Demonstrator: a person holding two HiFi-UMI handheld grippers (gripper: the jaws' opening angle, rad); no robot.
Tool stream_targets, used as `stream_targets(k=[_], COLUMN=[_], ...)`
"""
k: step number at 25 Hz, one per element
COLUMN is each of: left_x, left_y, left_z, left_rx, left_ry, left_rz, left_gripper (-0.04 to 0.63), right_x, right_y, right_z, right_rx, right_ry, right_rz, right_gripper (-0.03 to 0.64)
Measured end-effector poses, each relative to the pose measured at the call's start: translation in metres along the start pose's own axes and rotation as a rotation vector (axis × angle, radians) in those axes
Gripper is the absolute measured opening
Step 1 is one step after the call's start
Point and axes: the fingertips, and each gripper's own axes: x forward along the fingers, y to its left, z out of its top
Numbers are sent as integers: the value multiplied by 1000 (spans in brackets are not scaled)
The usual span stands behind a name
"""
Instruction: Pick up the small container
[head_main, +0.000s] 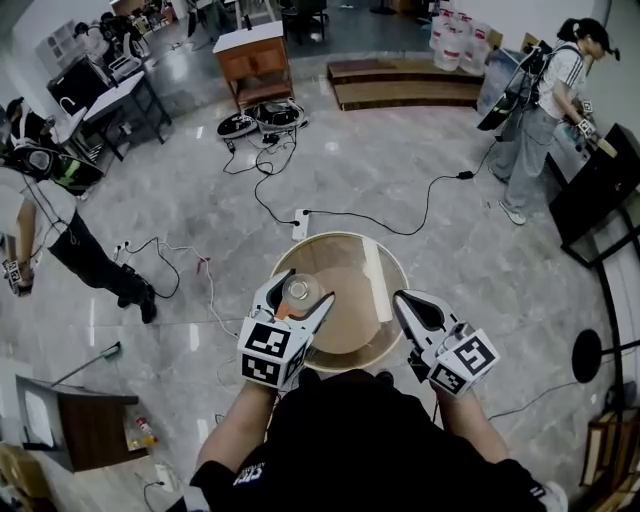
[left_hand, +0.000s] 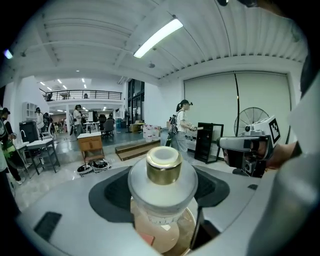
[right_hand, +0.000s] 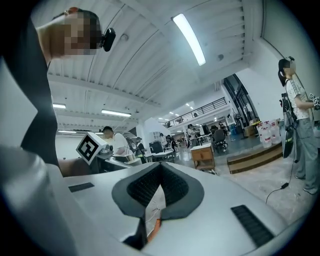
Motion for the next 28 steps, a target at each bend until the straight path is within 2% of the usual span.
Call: stream_targets(k=[8,15,28], left_x=[-30,-38,-18], left_y=[39,53,49], left_z=[4,1,-5], left_rx=[-26,-33,-39], left_ry=[1,-11,-2], left_rz=[38,72,44], left_gripper=[342,342,342], right_x=[22,35,29], right_y=[17,23,8], right_z=[7,5,0], right_rx=[-1,-30,-18], right_ry=[0,36,44], right_rz=[28,57,27], right_gripper=[12,11,12])
